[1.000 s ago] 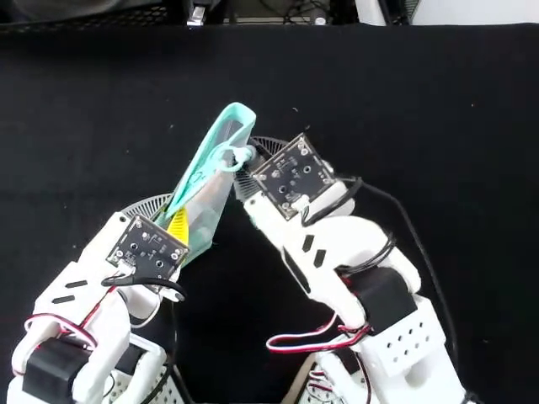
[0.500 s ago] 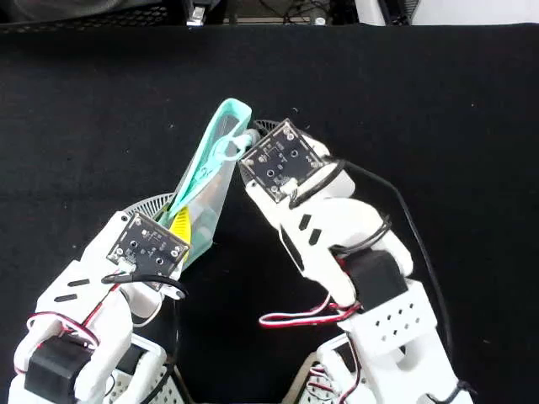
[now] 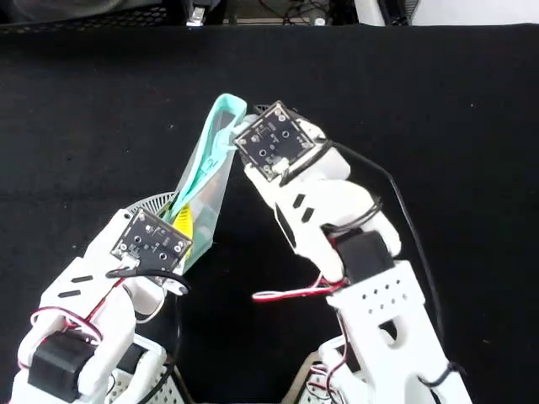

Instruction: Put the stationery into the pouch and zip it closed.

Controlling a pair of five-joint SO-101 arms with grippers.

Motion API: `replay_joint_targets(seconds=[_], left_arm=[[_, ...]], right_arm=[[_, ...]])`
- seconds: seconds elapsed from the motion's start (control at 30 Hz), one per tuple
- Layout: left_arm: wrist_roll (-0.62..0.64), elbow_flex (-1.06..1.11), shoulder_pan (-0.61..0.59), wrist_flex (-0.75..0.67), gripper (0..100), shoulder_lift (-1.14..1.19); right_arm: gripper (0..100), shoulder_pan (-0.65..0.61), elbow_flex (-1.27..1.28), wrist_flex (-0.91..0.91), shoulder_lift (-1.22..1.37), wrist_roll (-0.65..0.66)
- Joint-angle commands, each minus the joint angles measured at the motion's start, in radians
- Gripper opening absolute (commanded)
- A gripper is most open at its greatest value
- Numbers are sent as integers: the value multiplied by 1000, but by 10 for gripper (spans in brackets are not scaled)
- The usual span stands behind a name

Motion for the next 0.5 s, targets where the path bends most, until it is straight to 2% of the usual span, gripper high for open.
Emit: replay_joint_targets(seconds=[0.0, 0.47], left_arm=[[15, 59, -10, 20, 30, 3], [17, 59, -10, 20, 30, 3]], right_arm=[[12, 163, -51, -64, 68, 6], [12, 224, -242, -72, 331, -2]])
